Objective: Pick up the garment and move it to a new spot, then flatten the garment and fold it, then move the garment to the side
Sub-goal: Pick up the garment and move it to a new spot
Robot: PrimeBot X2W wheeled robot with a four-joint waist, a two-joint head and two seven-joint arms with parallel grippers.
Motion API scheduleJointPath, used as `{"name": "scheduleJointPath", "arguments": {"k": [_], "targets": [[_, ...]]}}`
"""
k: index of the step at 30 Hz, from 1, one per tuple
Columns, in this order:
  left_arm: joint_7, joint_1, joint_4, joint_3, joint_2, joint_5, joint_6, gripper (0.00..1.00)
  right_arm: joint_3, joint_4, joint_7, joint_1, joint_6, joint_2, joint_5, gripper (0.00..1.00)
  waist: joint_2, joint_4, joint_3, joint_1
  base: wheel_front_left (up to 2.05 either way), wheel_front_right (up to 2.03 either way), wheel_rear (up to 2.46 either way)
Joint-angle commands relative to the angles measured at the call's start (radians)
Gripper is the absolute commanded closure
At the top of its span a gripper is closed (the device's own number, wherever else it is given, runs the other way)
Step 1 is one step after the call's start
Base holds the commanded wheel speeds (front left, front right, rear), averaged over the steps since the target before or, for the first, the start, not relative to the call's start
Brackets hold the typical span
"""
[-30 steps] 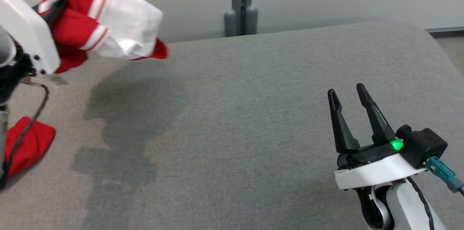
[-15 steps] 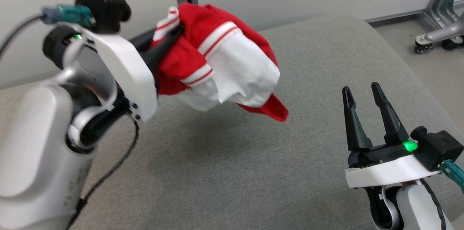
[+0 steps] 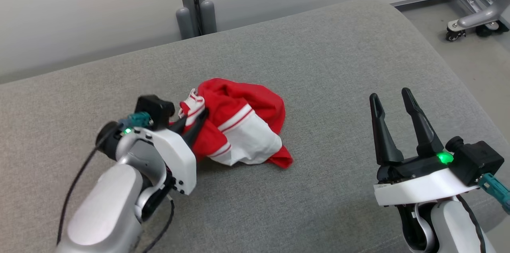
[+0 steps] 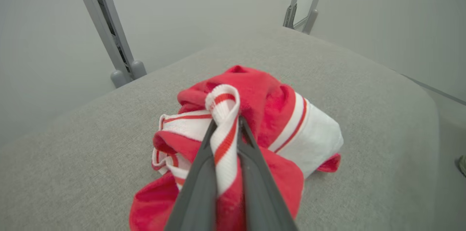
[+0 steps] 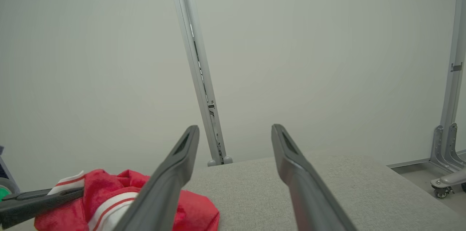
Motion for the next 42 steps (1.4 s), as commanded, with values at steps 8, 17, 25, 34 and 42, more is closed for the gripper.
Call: {"name": "scheduleJointPath", "arguments": {"k": [8,17,25,34,42], "targets": [[-0.155,-0.048,0.235,-0.048,-0.051,0.000,-0.016,0.00,0.012,0.012,-0.005,-0.008,0.002,-0.017,-0.004,0.00,0.0000,0.041,-0.002,0.0000,0.00,0.00,0.00],[-0.241,-0.060,0.183,0.008,-0.028,-0.054,0.003,0.00,0.006,0.014,-0.005,0.022,0.002,-0.028,-0.005,0.00,0.0000,0.089,-0.039,0.0000,0.00,0.00,0.00],[-0.295,0.064,-0.051,0.123,0.066,-0.069,0.128,0.00,-0.012,-0.001,-0.005,0.060,0.002,-0.042,-0.006,0.00,0.0000,0.131,-0.074,0.0000,0.00,0.00,0.00],[-0.356,0.330,-0.288,0.198,0.100,-0.048,0.301,0.00,-0.059,-0.023,-0.002,0.129,0.002,-0.044,-0.012,0.00,0.0000,0.182,-0.102,0.0000,0.00,0.00,0.00],[-0.425,0.455,-0.340,0.206,0.073,-0.043,0.350,0.00,-0.079,-0.039,0.007,0.148,0.002,-0.041,-0.015,0.00,0.0000,0.205,-0.099,0.0000,0.00,0.00,0.00]]}}
